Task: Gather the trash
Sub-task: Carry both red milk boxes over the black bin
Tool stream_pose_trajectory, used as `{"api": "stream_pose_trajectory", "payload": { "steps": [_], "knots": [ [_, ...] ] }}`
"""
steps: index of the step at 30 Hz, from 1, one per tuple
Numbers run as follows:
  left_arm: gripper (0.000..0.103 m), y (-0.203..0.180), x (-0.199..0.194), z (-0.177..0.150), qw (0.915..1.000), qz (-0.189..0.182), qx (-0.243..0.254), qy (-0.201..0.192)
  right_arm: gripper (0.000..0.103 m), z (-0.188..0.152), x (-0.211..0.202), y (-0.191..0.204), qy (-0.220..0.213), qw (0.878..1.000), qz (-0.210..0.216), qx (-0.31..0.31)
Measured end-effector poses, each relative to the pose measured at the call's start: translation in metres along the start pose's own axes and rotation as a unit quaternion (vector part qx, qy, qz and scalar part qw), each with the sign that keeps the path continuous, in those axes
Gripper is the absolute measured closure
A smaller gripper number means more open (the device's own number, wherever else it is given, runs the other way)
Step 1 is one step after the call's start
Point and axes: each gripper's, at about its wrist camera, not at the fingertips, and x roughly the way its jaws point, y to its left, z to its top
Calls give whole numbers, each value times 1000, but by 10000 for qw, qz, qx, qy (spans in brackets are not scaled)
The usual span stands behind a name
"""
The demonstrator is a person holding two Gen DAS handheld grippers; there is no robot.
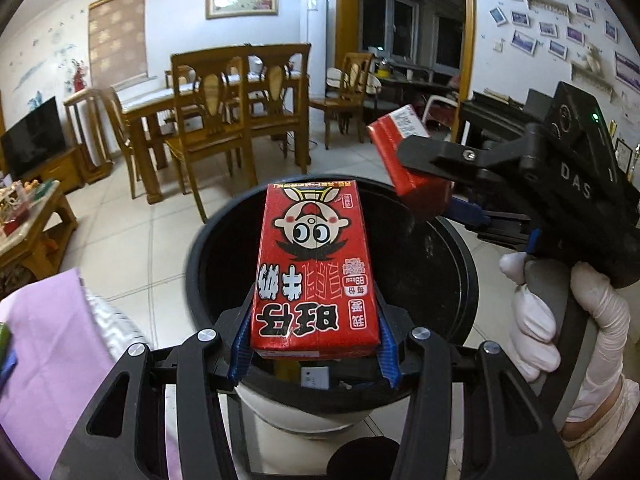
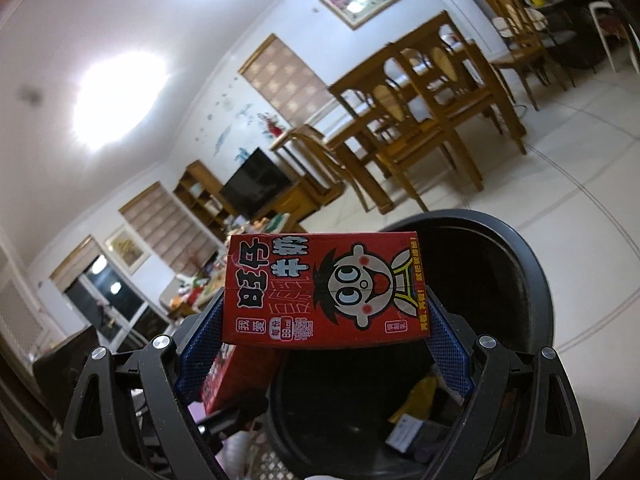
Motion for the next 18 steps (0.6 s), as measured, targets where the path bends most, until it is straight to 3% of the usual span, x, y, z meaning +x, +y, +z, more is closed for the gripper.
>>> {"api": "stream_pose_trajectory", "payload": {
  "steps": [5, 18],
  "knots": [
    [53, -8, 12, 2, 9999, -44, 53, 94, 15, -3, 18, -12, 74, 9998, -109, 119],
    [53, -21, 26, 2, 9993, -218, -31, 306, 15, -12, 37, 17, 41, 9990, -451, -2]
  ]
}}
